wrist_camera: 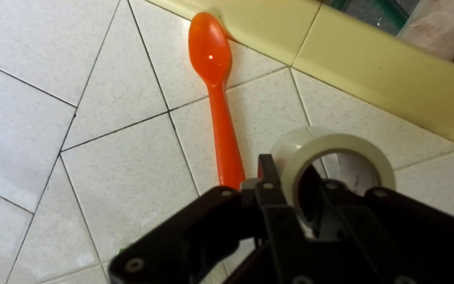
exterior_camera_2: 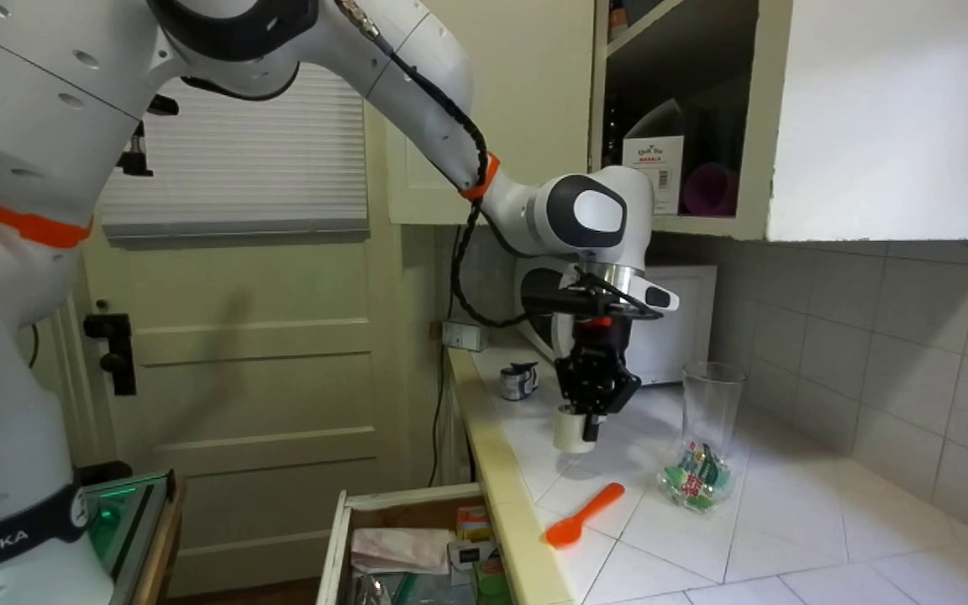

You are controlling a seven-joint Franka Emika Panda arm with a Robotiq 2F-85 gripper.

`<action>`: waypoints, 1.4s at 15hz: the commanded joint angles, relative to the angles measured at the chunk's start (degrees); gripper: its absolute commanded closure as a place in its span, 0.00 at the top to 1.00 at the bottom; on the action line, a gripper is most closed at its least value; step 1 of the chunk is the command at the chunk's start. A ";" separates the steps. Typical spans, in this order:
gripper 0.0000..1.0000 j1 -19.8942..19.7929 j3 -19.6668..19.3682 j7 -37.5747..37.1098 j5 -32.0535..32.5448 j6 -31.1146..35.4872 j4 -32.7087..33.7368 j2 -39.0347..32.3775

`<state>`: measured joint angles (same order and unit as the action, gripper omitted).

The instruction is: Put the tape on the counter.

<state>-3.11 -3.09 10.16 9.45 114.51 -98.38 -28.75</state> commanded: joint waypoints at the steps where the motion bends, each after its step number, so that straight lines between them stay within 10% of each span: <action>1: 0.04 0.03 0.38 1.93 1.88 -1.16 1.37 -0.63; 21: 0.04 0.58 1.06 2.26 2.58 12.87 -7.72 4.53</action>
<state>-2.97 -1.77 14.17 10.79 124.84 -105.21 -23.75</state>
